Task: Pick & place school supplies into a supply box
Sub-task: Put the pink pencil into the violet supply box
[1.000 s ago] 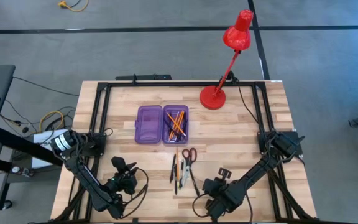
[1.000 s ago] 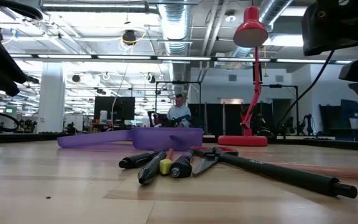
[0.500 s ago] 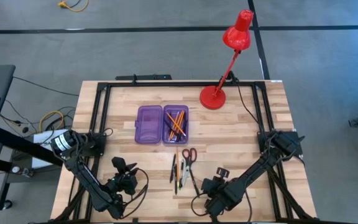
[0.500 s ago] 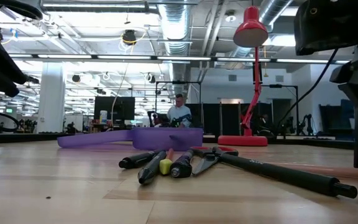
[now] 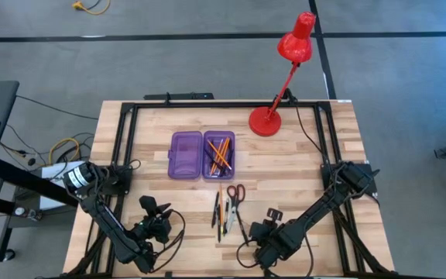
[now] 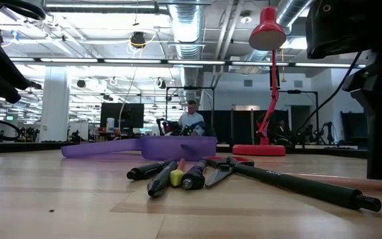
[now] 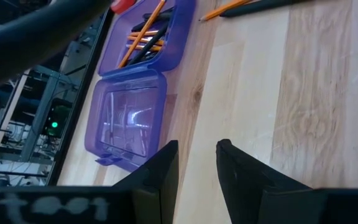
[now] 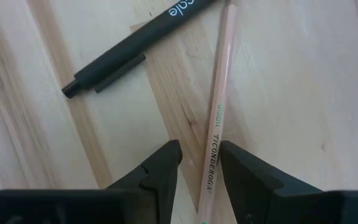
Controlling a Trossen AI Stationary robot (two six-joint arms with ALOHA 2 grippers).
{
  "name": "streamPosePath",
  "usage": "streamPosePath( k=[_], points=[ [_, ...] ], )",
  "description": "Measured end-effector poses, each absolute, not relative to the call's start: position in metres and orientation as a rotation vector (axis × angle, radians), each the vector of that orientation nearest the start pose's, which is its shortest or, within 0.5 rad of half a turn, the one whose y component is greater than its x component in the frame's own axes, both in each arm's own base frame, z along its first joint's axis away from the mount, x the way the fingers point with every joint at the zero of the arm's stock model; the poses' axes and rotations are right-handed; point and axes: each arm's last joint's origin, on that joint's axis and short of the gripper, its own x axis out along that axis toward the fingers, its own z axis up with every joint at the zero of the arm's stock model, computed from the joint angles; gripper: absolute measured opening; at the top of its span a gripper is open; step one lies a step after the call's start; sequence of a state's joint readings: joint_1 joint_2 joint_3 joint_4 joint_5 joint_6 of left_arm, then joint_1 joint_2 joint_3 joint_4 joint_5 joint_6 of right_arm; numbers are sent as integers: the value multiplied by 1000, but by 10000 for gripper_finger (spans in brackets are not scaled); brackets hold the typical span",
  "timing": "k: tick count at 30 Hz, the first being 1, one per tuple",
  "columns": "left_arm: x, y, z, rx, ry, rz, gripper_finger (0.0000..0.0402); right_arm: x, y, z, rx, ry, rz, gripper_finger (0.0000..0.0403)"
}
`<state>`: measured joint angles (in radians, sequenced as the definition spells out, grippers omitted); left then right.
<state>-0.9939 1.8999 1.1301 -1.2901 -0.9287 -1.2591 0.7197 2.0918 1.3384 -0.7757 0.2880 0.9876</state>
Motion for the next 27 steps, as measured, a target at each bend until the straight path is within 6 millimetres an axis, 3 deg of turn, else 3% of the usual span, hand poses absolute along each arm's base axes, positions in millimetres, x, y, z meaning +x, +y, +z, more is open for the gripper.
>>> streamPosePath(
  k=[8,19,27],
  points=[
    [174,-225,150,553,864,582,99,291,238,113,125,1338,-320,110],
    [174,-225,150,552,860,582,99,287,246,114,208,1322,-344,8],
    [175,-226,150,543,855,575,99,283,247,114,244,1301,-418,4]
  ],
)
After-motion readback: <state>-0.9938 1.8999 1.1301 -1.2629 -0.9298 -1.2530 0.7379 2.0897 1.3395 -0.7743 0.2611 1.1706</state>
